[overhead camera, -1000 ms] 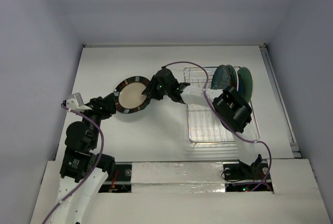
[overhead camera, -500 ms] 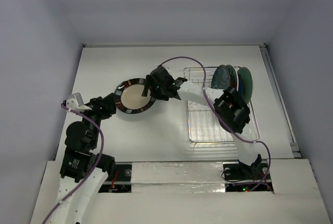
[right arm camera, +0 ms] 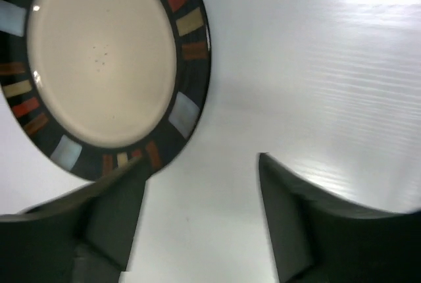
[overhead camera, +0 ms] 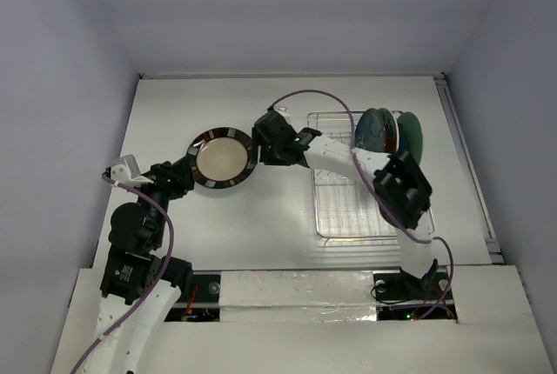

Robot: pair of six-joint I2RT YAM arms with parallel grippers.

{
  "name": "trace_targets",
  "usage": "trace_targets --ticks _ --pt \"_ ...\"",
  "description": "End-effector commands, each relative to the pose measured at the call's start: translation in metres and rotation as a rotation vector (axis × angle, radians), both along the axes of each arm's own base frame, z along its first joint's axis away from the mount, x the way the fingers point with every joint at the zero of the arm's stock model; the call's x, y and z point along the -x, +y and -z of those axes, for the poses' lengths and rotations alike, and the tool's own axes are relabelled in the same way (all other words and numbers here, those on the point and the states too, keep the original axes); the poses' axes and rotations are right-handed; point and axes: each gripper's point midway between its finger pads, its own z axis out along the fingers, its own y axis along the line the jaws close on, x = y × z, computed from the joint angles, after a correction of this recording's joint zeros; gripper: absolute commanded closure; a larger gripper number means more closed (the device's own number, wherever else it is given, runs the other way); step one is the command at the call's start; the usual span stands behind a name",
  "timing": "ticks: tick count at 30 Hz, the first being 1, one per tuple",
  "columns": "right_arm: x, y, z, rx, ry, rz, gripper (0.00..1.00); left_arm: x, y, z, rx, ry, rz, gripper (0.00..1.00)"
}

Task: Unload the plates from the dish rack

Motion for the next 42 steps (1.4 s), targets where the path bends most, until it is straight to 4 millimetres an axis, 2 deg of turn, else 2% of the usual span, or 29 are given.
trace_targets --ticks 1,3,4,5,6,7,8,9,10,12,14,15,16,19,20,23,27,29,34,37,39,42 --pt "0.001 -0.032 -0.107 -0.033 -0.218 0.034 0.36 0.002 0.001 -0.016 0.016 -0.059 -0.001 0.43" --pt "0.009 -0.06 -0.129 0.003 -0.279 0.064 0.61 0.003 0.001 -0.018 0.019 -0.064 -0.001 0.43" --pt "0.015 -0.093 -0.156 0.025 -0.349 0.136 0.88 0.004 0.001 -0.018 0.018 -0.067 -0.001 0.43" --pt "0.023 -0.116 -0.161 0.069 -0.362 0.164 0.96 0.004 0.001 -0.018 0.02 -0.068 -0.001 0.43" --pt "0.023 -0.143 -0.169 0.108 -0.385 0.214 1.0 0.004 0.001 -0.018 0.022 -0.07 -0.001 0.43" --pt "0.032 -0.176 -0.187 0.125 -0.424 0.277 1.0 0.004 0.001 -0.019 0.02 -0.07 -0.001 0.43" --pt "0.04 -0.198 -0.185 0.171 -0.411 0.293 1.0 0.004 0.001 -0.019 0.019 -0.07 -0.001 0.43" --pt "0.039 -0.223 -0.188 0.198 -0.412 0.334 1.0 0.004 0.001 -0.019 0.019 -0.071 -0.001 0.43" --pt "0.05 -0.245 -0.19 0.21 -0.408 0.35 1.0 0.004 0.001 -0.018 0.02 -0.07 -0.001 0.44" --pt "0.056 -0.269 -0.19 0.23 -0.404 0.375 1.0 0.004 0.002 -0.019 0.022 -0.074 -0.001 0.44" --pt "0.06 -0.292 -0.185 0.238 -0.385 0.397 0.91 0.004 0.002 -0.019 0.022 -0.074 -0.001 0.45" --pt "0.06 -0.296 -0.183 0.251 -0.381 0.384 0.84 0.004 0.002 -0.019 0.02 -0.074 -0.001 0.45" --pt "0.058 -0.303 -0.181 0.259 -0.369 0.388 0.67 0.004 0.002 -0.019 0.021 -0.076 -0.001 0.46" --pt "0.052 -0.309 -0.169 0.319 -0.327 0.379 0.56 0.003 0.001 -0.018 0.019 -0.071 -0.001 0.6" --pt "0.048 -0.314 -0.167 0.331 -0.317 0.393 0.55 0.003 0.001 -0.018 0.019 -0.07 -0.001 0.69" --pt "0.036 -0.313 -0.156 0.357 -0.292 0.386 0.55 0.003 0.001 -0.018 0.02 -0.068 -0.001 0.78" --pt "0.025 -0.329 -0.14 0.453 -0.251 0.443 0.55 0.004 0.001 -0.018 0.018 -0.068 -0.001 0.77" --pt "0.022 -0.334 -0.136 0.496 -0.239 0.463 0.56 0.003 0.001 -0.018 0.018 -0.067 -0.001 0.74" --pt "0.022 -0.336 -0.129 0.519 -0.222 0.473 0.59 0.003 0.001 -0.017 0.018 -0.068 -0.001 0.7" --pt "0.028 -0.332 -0.143 0.447 -0.267 0.457 0.62 0.004 0.002 -0.019 0.018 -0.073 -0.001 0.69" --pt "0.032 -0.332 -0.161 0.4 -0.321 0.458 0.63 0.003 0.001 -0.018 0.019 -0.07 -0.001 0.69" --pt "0.035 -0.333 -0.168 0.383 -0.333 0.437 0.64 0.002 0.001 -0.018 0.018 -0.068 -0.001 0.68"
